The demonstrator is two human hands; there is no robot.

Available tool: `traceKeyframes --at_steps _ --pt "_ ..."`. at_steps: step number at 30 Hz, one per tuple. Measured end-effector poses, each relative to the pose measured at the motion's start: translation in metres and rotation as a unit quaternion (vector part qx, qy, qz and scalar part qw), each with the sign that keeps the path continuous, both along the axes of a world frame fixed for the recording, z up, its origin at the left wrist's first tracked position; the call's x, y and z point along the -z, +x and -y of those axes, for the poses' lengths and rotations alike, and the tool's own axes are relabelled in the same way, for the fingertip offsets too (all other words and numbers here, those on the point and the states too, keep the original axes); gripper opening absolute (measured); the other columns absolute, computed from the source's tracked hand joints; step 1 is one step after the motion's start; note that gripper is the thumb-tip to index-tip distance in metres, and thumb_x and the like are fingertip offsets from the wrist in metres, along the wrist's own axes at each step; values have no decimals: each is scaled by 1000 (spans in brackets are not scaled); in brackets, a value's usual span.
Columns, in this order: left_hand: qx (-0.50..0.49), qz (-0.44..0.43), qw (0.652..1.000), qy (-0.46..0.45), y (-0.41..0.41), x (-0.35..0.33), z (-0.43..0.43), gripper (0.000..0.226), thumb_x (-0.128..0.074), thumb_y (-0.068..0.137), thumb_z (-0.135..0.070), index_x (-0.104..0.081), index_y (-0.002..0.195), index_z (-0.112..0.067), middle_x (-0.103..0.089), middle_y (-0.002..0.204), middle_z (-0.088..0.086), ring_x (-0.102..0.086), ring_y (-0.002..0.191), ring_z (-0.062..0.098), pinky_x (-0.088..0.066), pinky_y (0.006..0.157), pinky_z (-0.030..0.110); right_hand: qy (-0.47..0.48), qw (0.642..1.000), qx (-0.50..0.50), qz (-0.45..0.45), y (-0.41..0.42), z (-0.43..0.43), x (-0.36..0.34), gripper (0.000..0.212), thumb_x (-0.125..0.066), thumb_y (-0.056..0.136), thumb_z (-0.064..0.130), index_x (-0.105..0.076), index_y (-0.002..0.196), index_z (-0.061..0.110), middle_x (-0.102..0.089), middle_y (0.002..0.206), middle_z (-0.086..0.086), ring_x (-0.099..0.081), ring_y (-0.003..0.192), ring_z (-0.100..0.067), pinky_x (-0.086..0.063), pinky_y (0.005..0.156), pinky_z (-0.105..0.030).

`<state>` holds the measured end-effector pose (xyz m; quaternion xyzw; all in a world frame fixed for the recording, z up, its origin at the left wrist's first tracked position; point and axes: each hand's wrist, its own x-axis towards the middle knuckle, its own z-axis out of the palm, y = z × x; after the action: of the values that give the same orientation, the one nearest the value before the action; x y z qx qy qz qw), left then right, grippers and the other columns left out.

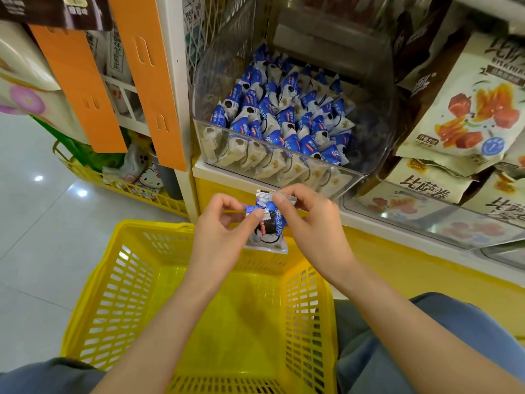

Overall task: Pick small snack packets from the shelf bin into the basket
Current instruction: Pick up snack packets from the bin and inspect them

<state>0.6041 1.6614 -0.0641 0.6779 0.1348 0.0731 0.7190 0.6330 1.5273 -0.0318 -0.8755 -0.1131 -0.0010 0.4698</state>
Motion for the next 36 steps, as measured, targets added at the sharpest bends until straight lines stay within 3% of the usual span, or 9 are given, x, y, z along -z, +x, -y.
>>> traceKeyframes --at_steps 3,7,12,16,20,23,27,31,36 --pt "62 -84 993 -55 -2 -2 0 16 -63 84 -26 -55 96 -19 -68 94 0 -66 79 4 -52 62 16 26 1000 -2 1 -2 0 0 12 -54 92 24 -64 85 22 -65 77 5 -61 75 -12 -49 64 -36" --pt "182 -123 973 -71 -7 -2 2 23 -46 95 -27 -58 107 -12 -67 99 9 -68 81 13 -59 63 32 49 999 0 -18 -3 4 8 11 -55 92 21 -64 87 16 -66 78 3 -63 76 -13 -52 68 -39" --pt "185 -136 973 -18 -11 8 2 22 -45 96 -20 -55 109 -6 -64 90 7 -63 68 7 -55 54 28 -19 999 -2 -38 -8 27 43 19 -46 96 28 -57 105 16 -64 98 3 -60 91 -11 -51 81 -37" --pt "188 -157 970 10 -15 24 2 19 -45 96 -17 -54 108 -5 -63 86 2 -63 63 3 -54 51 26 -179 980 91 -11 -18 67 92 32 -46 96 23 -48 123 5 -51 119 -10 -46 114 -22 -34 95 -27" --pt "186 -189 962 60 -16 51 2 12 -45 96 -18 -53 98 -8 -62 86 2 -61 65 7 -51 48 24 -170 962 176 -117 -43 91 143 45 -42 98 19 -33 135 -3 -40 132 -21 -37 125 -34 -29 101 -33" --pt "206 -238 944 97 -23 91 7 11 -46 97 -20 -50 93 -10 -63 86 3 -61 65 11 -51 47 25 -61 970 168 -167 -60 91 167 37 -34 100 17 -38 132 -1 -47 129 -18 -44 122 -33 -32 91 -24" --pt "221 -309 917 121 -40 157 23 14 -49 95 -24 -51 95 -10 -61 88 7 -60 66 18 -51 46 26 -19 971 190 -147 -64 98 181 38 -35 100 19 -43 134 4 -55 127 -12 -55 110 -25 -38 84 -23" --pt "199 -356 896 174 -61 220 42 18 -51 95 -23 -46 85 -9 -57 81 10 -54 70 22 -43 56 27 -7 976 178 -127 -65 107 188 35 -37 99 26 -46 131 14 -62 88 -3 -55 68 -11 -36 55 -17" --pt "211 -391 869 218 -82 277 57 25 -52 93 -18 -41 71 -19 -52 73 5 -50 77 21 -33 52 15 -7 975 186 -120 -63 106 199 36 -36 99 30 -46 131 19 -55 77 13 -55 63 -10 -37 48 -8"
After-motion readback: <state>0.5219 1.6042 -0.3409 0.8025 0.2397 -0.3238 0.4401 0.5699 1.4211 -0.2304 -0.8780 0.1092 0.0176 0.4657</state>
